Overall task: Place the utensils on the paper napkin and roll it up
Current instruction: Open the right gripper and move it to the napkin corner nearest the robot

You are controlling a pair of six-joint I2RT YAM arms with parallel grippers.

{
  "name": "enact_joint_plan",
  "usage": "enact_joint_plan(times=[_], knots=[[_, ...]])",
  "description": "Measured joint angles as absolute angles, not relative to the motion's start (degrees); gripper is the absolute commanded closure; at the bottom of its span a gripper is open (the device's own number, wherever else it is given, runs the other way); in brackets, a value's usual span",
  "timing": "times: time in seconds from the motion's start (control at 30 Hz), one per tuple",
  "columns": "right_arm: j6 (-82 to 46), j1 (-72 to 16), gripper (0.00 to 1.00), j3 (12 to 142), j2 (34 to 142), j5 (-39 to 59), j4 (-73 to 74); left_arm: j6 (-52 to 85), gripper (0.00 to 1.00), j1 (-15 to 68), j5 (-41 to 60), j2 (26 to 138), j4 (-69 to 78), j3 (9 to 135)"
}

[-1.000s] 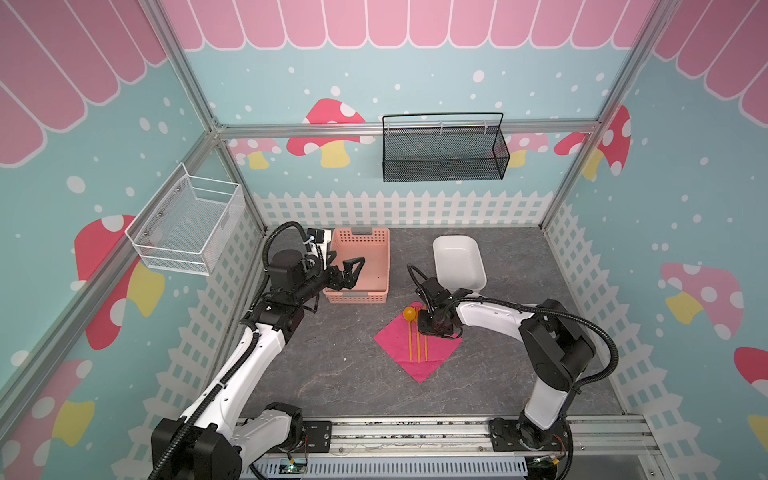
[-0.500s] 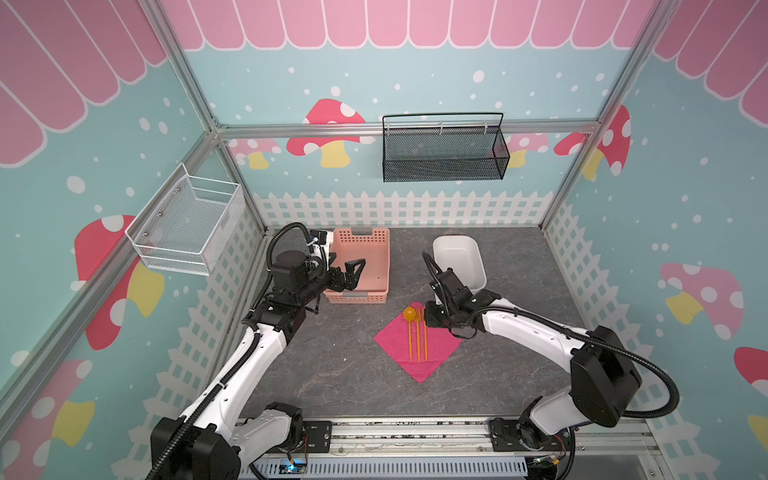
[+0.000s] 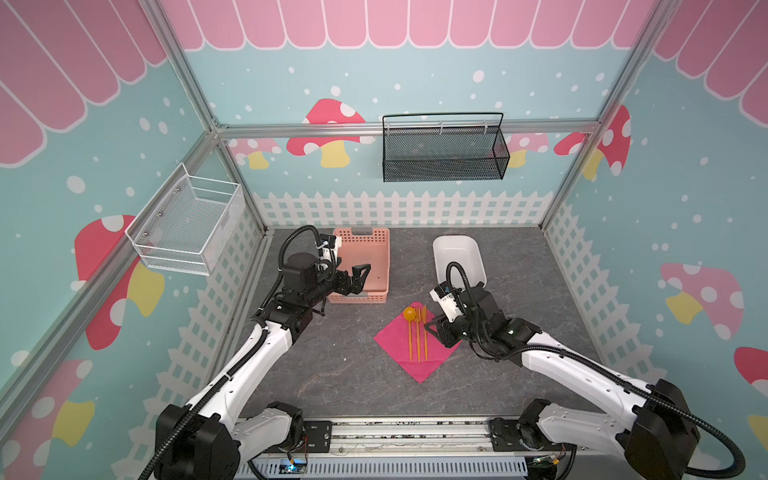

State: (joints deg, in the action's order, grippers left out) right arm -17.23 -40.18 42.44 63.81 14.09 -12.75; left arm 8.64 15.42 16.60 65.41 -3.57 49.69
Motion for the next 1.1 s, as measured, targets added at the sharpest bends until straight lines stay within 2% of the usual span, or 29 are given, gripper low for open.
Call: enact_joint_plan(times=[0.17, 0.4, 0.67, 0.87, 1.1], knots=[[-5.2, -40.2, 0.36, 38.4, 58.6, 19.2, -8.5, 10.2, 0.01, 18.0, 16.2, 64.7, -4.5, 48.5], [12.5, -42.4, 0.35, 37.2, 57.6, 26.4, -8.1, 8.3, 0.00, 20.3, 14.6, 61.5, -8.9, 48.3], [29.3, -49.0, 0.34, 34.9, 62.0, 20.4, -11.5, 4.8, 0.00, 20.3, 12.2, 60.7, -12.2, 48.2], [32.4, -53.1, 0.33, 29.9, 64.8, 13.9, -11.0, 4.8, 0.00, 20.3, 12.6, 60.7, -11.8, 47.2], [30.2, -59.1, 0.33, 26.4, 68.5, 6.6, -4.3, 4.9, 0.00, 20.3, 13.6, 58.8, -11.7, 46.0]])
